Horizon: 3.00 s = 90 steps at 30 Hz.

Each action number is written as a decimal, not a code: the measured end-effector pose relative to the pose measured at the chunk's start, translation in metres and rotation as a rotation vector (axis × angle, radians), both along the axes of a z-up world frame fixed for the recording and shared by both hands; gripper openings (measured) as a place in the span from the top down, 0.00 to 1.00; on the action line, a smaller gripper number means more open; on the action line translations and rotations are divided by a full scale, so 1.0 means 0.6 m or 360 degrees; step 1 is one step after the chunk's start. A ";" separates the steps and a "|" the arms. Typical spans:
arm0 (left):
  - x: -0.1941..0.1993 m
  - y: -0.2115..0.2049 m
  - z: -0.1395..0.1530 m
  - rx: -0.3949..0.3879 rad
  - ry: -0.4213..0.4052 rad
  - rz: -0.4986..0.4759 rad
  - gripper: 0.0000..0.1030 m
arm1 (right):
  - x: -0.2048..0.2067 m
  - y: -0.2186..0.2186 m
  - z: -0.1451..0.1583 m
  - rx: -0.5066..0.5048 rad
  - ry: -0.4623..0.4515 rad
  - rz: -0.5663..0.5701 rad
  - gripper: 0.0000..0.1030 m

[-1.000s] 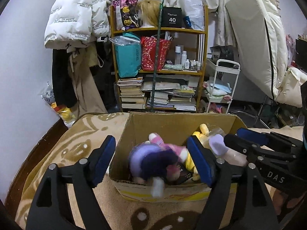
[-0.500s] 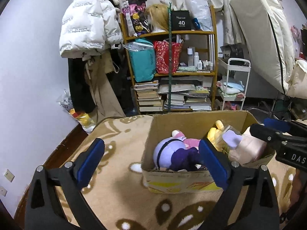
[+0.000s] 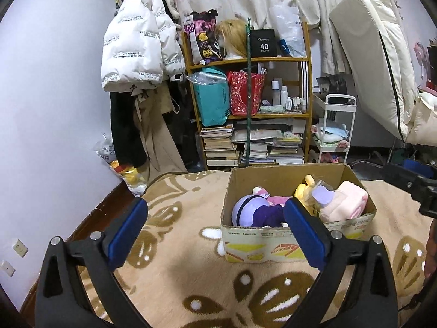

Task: Organize soft objects

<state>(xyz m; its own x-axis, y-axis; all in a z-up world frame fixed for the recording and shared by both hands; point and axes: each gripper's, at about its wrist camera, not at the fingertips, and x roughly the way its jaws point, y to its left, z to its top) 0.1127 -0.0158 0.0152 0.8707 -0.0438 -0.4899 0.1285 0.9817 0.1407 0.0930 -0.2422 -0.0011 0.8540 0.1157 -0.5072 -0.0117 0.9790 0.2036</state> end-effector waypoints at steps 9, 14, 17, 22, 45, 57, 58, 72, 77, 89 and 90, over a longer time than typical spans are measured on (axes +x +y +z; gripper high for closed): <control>-0.047 0.016 0.013 -0.0034 -0.0019 0.0007 0.01 | -0.055 -0.006 0.033 -0.0068 -0.0050 -0.0041 0.00; -0.073 0.025 0.022 -0.0038 -0.0043 0.0013 0.01 | -0.085 -0.012 0.042 -0.0054 -0.0074 -0.0073 0.00; -0.085 0.029 0.026 -0.0037 -0.0054 0.0016 0.01 | -0.101 -0.012 0.048 -0.0064 -0.0085 -0.0079 0.00; -0.106 0.036 0.032 -0.0052 -0.0069 -0.0001 0.01 | -0.128 -0.016 0.055 -0.0060 -0.0104 -0.0091 0.00; -0.119 0.022 0.016 -0.0001 -0.0039 -0.0065 0.01 | -0.147 -0.018 0.031 -0.0122 -0.0064 -0.0146 0.00; -0.110 0.020 0.005 -0.0001 -0.0044 -0.0045 0.01 | -0.132 -0.019 0.013 -0.0118 -0.0032 -0.0148 0.00; -0.108 0.021 0.005 -0.0002 -0.0044 -0.0043 0.01 | -0.131 -0.019 0.012 -0.0117 -0.0030 -0.0146 0.00; -0.110 0.021 0.008 0.0006 -0.0064 -0.0036 0.01 | -0.129 -0.018 0.012 -0.0120 -0.0028 -0.0147 0.00; -0.109 0.019 0.008 0.0014 -0.0069 -0.0025 0.01 | -0.129 -0.018 0.013 -0.0119 -0.0029 -0.0147 0.00; -0.110 0.017 0.007 0.0015 -0.0063 -0.0026 0.01 | -0.129 -0.020 0.014 -0.0122 -0.0028 -0.0145 0.00; -0.109 0.018 0.007 0.0015 -0.0065 -0.0027 0.01 | -0.128 -0.020 0.013 -0.0121 -0.0027 -0.0145 0.00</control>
<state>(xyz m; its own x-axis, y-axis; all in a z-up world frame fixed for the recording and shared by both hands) 0.0471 -0.0053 0.0196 0.8891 -0.0544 -0.4545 0.1393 0.9780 0.1555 0.0161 -0.2541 0.0067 0.8679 -0.0010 -0.4967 0.0749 0.9888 0.1290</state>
